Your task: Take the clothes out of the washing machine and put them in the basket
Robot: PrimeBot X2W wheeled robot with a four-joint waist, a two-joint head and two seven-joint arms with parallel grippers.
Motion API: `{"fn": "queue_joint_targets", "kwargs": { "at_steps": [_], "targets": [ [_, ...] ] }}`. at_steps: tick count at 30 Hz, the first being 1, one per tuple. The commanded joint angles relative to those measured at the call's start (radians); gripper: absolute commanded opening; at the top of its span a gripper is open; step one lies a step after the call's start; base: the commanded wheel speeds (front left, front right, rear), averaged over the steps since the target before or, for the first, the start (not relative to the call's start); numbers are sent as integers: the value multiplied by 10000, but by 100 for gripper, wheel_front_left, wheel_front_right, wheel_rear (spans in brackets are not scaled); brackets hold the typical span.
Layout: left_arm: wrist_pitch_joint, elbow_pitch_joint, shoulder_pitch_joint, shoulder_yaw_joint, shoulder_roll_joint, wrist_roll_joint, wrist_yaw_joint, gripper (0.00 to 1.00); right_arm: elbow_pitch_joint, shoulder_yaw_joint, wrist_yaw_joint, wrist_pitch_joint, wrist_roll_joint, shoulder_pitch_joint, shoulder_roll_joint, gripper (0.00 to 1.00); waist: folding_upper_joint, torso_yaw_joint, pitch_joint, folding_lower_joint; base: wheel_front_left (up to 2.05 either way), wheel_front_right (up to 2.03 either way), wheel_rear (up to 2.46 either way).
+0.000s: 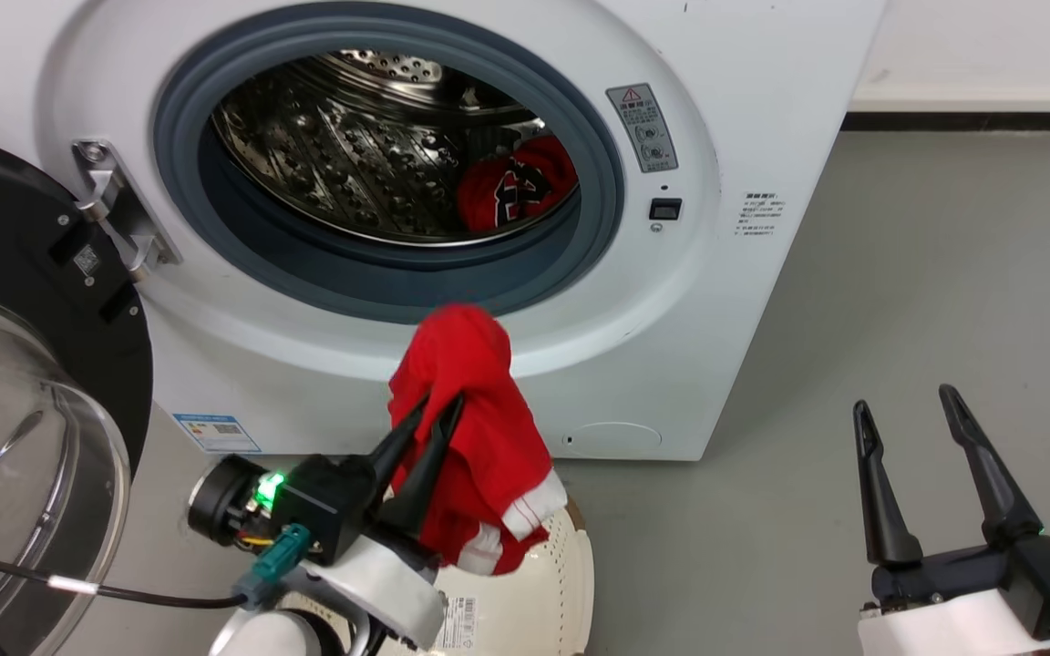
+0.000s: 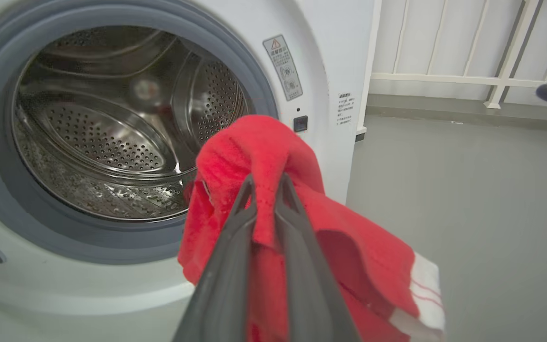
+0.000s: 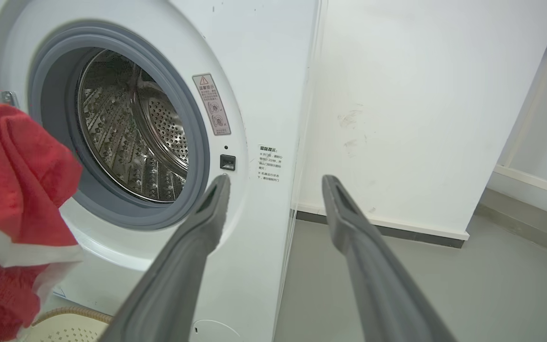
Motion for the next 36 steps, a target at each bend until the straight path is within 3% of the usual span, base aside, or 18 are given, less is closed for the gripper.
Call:
{"fn": "queue_joint_targets", "kwargs": {
  "at_steps": [1, 8, 14, 28, 29, 36],
  "targets": [
    [-122, 384, 181, -103, -61, -71, -64, 0, -77, 0, -9, -17, -27, -263, 9, 100, 0, -80, 297, 0, 0, 0, 0],
    [-436, 1885, 9, -209, -238, -206, -160, 0, -229, 118, -10, -17, -127, -935, 8, 100, 0, -352, 1349, 0, 0, 0, 0],
    [-828, 4077, -720, -193, -396, -349, -320, 0, -420, 343, -10, -17, -108, -1832, 11, 100, 0, -754, 2747, 0, 0, 0, 0],
    [-1382, 10237, -4385, -536, -809, -37, -688, 0, -892, 560, -10, -17, 344, -4039, 14, 100, 0, -1602, 6177, 0, 0, 0, 0],
    [-1354, 11283, -5200, -627, -869, 5, -743, 0, -969, 583, -10, -17, 469, -4361, 14, 100, 0, -1741, 6814, 0, 0, 0, 0],
    [-1210, 13100, -6466, -781, -855, 113, -682, 0, -1026, 565, -10, -17, 884, -4721, 14, 100, 0, -2100, 7805, 0, 0, 0, 0]
  ]
}}
